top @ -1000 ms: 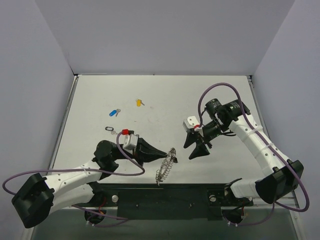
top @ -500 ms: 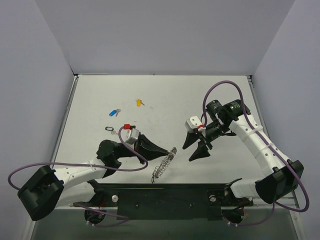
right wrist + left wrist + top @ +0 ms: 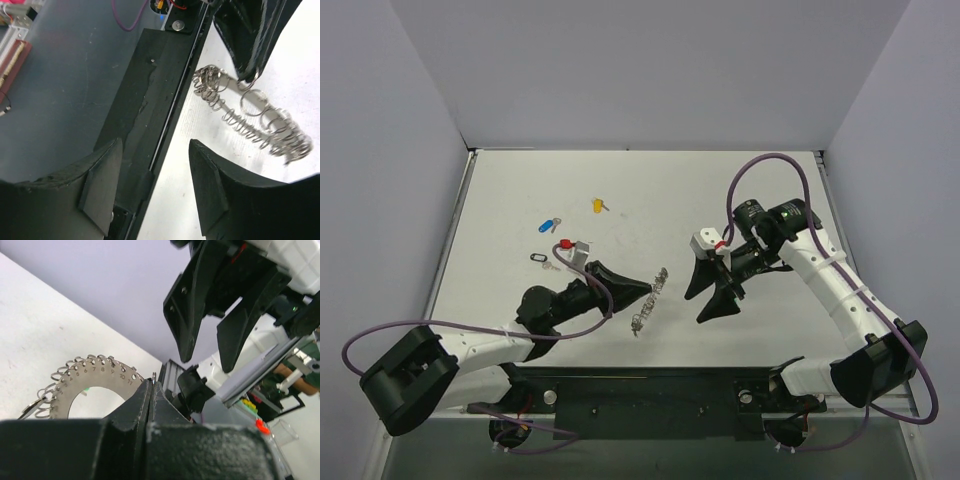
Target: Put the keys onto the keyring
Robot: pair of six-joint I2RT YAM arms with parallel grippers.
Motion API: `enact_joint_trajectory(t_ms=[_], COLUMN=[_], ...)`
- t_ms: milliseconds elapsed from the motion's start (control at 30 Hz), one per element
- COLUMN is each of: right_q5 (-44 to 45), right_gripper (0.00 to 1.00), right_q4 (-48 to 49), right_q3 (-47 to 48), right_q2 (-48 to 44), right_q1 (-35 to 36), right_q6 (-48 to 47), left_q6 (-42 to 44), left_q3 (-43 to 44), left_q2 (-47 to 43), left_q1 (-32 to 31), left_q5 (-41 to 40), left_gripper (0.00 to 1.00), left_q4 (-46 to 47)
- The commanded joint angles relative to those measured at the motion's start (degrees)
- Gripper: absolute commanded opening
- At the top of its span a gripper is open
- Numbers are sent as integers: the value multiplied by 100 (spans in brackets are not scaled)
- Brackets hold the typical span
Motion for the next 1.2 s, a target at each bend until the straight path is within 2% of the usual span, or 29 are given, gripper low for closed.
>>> enact_joint_trajectory(t_ms=[0,100,200,500,667,900,1033,1100,1167], right_q5=[-565,-784,-916,-917,-899,-890,-864,-706,-487], right_gripper=[50,49,47,46,46,45,41,40,40], right_q4=[9,54,54,45,54,353,326,99,-532], right_q3=[76,111,216,401,550,700,892,1094,1358], right_q2=[-31,74,250,417,558,733,935,1058,1199], right_q1=[-69,-139,-218,-227,-236,-218,-183,-183,-183], right_q6=[718,983,1386,1906,2292,3294,3628,3560,3165], left_q6=[-396,-615,-862,-1134,-1143,-1135,-985,-915,-792], left_q3=[90,55,-85,37,90,116,257,336,415], left_q2=[-501,-704,-827,-792,-686,-537,-397,-265,-107], left_q1=[25,25,16,33,33,16,25,33,25], left_q5=[-923,-1371,-1714,-1812,-1698,-1584,-1365,-1111,-777], left_gripper=[0,0,0,0,0,0,0,0,0], left_q4=[1330,837,950,889,872,792,810,958,1082])
